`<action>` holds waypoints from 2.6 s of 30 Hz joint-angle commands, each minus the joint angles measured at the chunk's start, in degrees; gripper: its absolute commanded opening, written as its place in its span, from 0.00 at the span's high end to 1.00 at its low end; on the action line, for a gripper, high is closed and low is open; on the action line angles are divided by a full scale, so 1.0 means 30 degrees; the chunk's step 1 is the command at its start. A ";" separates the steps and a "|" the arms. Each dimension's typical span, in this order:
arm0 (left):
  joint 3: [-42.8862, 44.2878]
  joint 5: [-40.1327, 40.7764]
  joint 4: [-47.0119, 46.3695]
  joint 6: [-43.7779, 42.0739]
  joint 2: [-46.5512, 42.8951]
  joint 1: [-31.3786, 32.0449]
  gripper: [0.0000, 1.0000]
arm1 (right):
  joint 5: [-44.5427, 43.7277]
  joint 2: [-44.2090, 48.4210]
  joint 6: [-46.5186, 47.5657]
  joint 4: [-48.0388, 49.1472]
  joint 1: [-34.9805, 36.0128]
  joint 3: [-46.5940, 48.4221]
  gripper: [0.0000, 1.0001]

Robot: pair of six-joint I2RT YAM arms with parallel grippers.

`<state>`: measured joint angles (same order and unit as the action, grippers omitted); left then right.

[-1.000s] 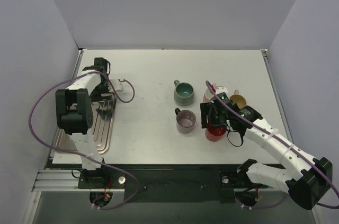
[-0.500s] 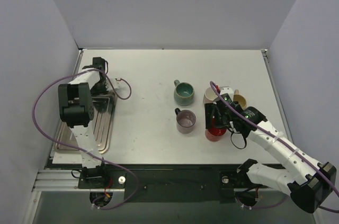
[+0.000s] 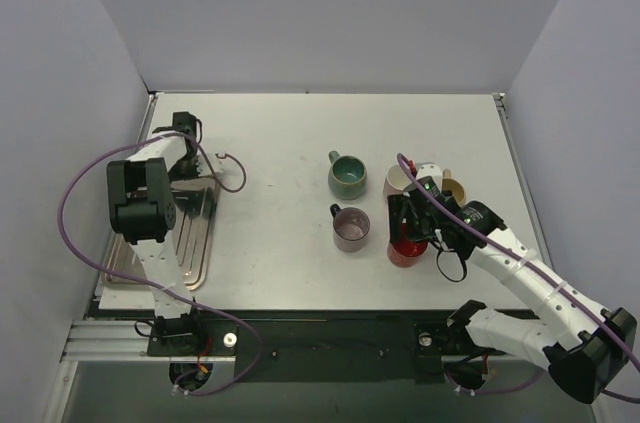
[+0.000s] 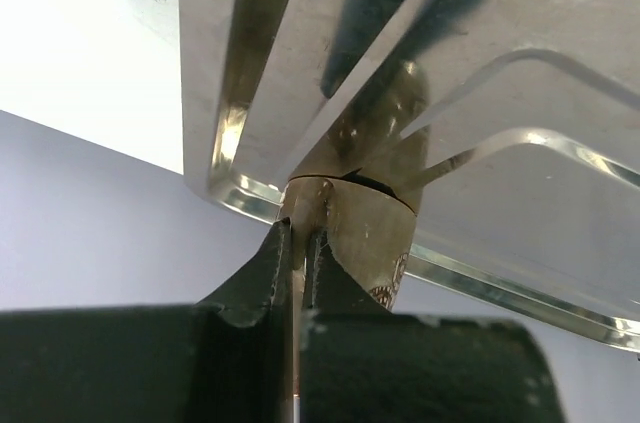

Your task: Turn the mug right side up

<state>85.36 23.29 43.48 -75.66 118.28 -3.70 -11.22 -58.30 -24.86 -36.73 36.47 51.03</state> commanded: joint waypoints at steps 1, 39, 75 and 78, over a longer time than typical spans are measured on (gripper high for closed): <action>0.0139 -0.0086 0.0681 0.0314 -0.1075 -0.0084 1.00 | -0.0974 0.0829 0.0289 -0.1056 0.0119 0.0568 0.20; 0.9984 -2.4433 0.3496 2.5102 -1.0714 1.1664 1.00 | 0.7695 0.0748 -0.1847 1.5407 0.5129 0.4640 0.25; -0.8348 -1.1072 -0.7634 2.1734 -1.7190 0.1764 0.09 | 0.3061 -0.0393 -0.0239 0.3209 -0.9189 -0.4524 1.00; -0.9758 -1.1103 -0.8224 2.1586 -1.7044 0.1352 0.09 | 0.4356 -0.1803 -0.0150 0.4391 -1.0688 -0.5230 1.00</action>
<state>59.29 -7.16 27.79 -10.98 67.79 1.54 -5.45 -59.81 -26.48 -31.68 8.84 37.17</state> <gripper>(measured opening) 0.911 0.110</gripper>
